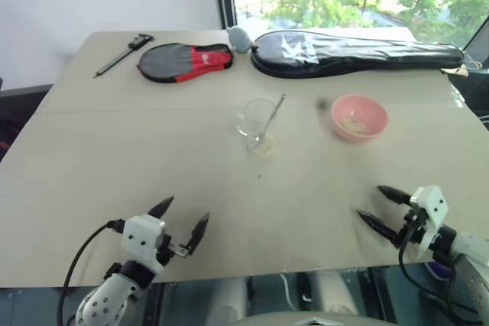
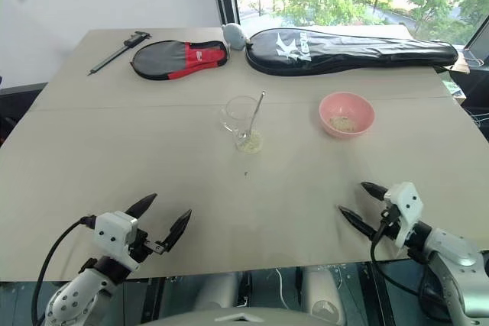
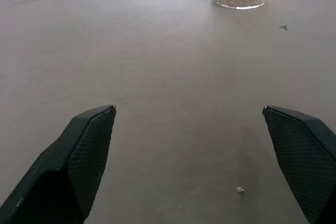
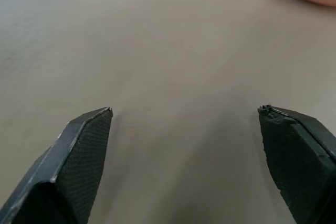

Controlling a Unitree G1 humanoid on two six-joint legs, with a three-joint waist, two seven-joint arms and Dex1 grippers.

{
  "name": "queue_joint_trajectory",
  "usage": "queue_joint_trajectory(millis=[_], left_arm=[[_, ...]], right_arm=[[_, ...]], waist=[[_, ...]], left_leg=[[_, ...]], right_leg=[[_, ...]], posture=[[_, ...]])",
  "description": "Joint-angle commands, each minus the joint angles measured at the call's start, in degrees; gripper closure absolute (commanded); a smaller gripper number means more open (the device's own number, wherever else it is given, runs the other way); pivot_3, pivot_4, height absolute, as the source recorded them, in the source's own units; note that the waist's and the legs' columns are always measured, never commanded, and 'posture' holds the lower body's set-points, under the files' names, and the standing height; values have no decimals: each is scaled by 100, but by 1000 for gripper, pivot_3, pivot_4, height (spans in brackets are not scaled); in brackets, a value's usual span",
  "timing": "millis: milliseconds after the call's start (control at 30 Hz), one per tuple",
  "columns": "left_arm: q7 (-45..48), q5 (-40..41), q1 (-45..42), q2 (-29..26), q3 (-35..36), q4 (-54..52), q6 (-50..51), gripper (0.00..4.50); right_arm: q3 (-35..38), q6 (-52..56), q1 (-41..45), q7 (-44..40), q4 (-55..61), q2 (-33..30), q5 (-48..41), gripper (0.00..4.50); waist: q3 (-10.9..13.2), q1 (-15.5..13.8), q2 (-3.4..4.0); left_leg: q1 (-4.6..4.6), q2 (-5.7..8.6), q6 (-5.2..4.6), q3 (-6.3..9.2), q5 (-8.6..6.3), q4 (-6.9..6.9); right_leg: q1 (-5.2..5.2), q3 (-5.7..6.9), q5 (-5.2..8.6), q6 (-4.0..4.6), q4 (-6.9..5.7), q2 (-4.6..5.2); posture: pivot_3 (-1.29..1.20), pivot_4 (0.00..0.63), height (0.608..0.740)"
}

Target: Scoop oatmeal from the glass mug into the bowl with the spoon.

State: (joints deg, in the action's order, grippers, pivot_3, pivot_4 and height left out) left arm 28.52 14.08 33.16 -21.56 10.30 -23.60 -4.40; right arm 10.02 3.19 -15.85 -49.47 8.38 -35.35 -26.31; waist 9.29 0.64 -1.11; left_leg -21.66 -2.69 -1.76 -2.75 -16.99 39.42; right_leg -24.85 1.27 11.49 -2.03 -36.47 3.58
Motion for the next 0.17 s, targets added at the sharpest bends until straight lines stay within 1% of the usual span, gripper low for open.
queue_joint_trajectory(millis=[33, 167], left_arm=[[-68, -128, 12, 29, 17, -103, -123, 18], [-82, -213, -50, 40, -11, -160, -115, 18]], right_arm=[[193, -185, 122, -154, -103, -13, -28, 0], [182, -164, 235, -211, -158, 9, -71, 0]], waist=[[0, 0, 0], [0, -8, 0]], left_leg=[[-3, 0, 0, -1, 0, -1], [-9, 0, 0, -6, 0, -4]], right_leg=[[-2, 1, 0, 0, 1, -1], [-4, 3, 0, 0, 9, -1]], posture=[[0, 150, 740], [0, 150, 740]])
